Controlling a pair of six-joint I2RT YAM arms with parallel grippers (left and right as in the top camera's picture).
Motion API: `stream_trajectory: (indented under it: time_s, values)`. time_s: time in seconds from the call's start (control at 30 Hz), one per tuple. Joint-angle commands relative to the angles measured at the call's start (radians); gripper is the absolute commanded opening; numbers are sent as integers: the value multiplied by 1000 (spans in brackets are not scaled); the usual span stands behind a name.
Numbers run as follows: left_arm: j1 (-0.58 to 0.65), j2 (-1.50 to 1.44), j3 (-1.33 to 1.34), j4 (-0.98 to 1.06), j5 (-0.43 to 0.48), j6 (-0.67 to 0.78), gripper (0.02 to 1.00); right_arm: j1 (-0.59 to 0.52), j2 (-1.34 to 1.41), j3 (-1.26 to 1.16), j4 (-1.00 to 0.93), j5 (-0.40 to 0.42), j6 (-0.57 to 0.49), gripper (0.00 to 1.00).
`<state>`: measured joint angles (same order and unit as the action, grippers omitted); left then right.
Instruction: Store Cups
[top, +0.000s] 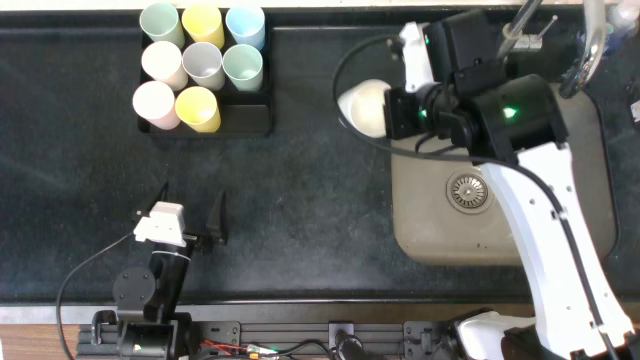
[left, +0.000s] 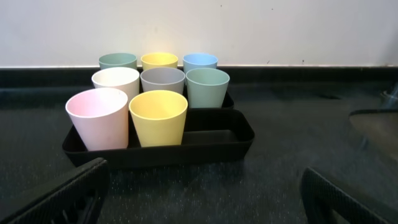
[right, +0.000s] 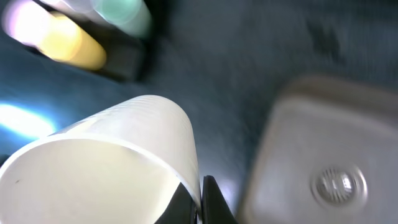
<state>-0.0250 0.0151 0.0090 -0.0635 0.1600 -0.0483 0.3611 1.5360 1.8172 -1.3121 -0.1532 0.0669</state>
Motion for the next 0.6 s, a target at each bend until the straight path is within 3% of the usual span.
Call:
stream_trajectory:
  time_s: [0.03, 0.33, 0.6]
  values:
    - [-3, -9, -1, -3, -5, 15, 1000, 69, 76, 143, 5, -43, 89, 40]
    - [-3, -9, -1, -3, -5, 15, 1000, 169, 266, 267, 100, -113, 204, 40]
    - [-3, -9, -1, -3, -5, 15, 1000, 198, 379, 267, 140, -67, 263, 42]
